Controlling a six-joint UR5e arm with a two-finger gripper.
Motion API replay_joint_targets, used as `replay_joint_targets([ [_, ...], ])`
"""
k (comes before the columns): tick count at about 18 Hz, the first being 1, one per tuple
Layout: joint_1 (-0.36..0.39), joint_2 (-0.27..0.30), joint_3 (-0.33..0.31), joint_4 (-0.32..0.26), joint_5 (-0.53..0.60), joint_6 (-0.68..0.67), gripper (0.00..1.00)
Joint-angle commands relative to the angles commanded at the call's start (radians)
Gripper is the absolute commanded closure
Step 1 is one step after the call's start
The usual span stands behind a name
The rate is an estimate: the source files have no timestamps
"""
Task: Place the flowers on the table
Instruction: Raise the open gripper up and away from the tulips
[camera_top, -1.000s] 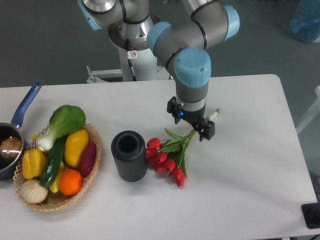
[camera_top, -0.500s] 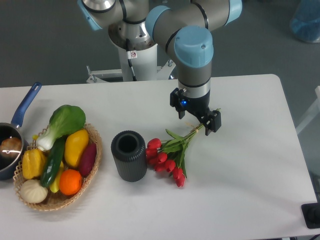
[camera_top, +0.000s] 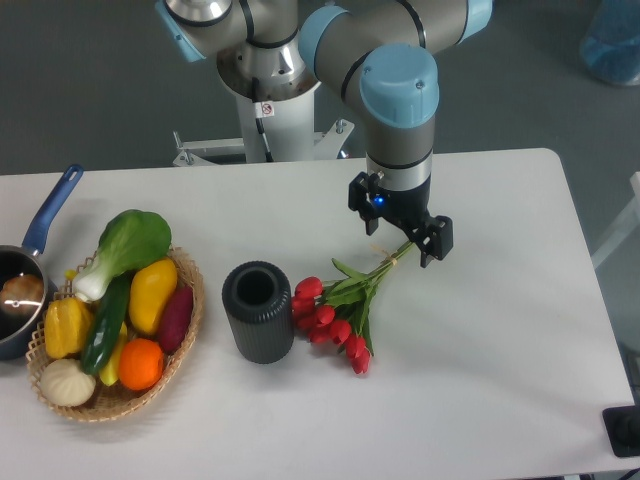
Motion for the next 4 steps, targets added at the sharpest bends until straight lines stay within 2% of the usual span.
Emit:
replay_joint_targets([
  [4,0.003,-0.003,-0.006,0.002,-0.015,-0.002,0.00],
])
